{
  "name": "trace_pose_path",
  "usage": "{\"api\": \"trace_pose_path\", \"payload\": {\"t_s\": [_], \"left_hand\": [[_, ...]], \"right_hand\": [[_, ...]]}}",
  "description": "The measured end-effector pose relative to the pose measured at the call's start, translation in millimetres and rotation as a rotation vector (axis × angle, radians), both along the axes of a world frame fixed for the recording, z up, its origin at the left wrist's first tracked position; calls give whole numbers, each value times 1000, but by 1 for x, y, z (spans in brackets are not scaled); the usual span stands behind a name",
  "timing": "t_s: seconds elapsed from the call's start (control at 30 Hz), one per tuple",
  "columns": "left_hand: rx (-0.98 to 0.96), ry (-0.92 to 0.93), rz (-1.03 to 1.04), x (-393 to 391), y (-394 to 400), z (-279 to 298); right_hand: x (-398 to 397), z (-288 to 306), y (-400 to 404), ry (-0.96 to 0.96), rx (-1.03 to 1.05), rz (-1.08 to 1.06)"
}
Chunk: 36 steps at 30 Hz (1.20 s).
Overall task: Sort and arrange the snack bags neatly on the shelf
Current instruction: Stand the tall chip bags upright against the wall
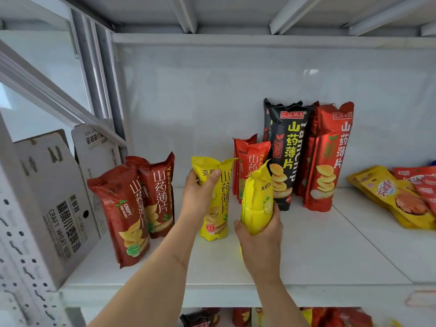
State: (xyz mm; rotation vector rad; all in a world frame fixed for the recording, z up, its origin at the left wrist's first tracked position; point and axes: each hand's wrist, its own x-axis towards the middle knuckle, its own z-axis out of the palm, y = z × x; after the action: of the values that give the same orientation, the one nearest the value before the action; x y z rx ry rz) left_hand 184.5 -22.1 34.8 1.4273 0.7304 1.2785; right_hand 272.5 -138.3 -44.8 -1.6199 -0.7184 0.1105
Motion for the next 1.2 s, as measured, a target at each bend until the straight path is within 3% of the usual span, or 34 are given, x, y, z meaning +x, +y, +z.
{"api": "trace_pose_path", "payload": {"t_s": [0.53, 0.73, 0.97, 1.07, 1.2], "left_hand": [[-84, 59, -124, -19, 1, -63], [-88, 72, -115, -19, -5, -81], [-73, 83, -151, -21, -2, -88], [-63, 98, -156, -22, -3, -89], [-49, 118, -160, -20, -3, -87]], "right_hand": [[18, -7, -9, 90, -17, 132], [22, -10, -12, 82, 21, 88], [18, -8, -19, -173, -239, -102], [22, -12, -20, -195, -283, -29], [29, -17, -24, -61, -170, 142]]}}
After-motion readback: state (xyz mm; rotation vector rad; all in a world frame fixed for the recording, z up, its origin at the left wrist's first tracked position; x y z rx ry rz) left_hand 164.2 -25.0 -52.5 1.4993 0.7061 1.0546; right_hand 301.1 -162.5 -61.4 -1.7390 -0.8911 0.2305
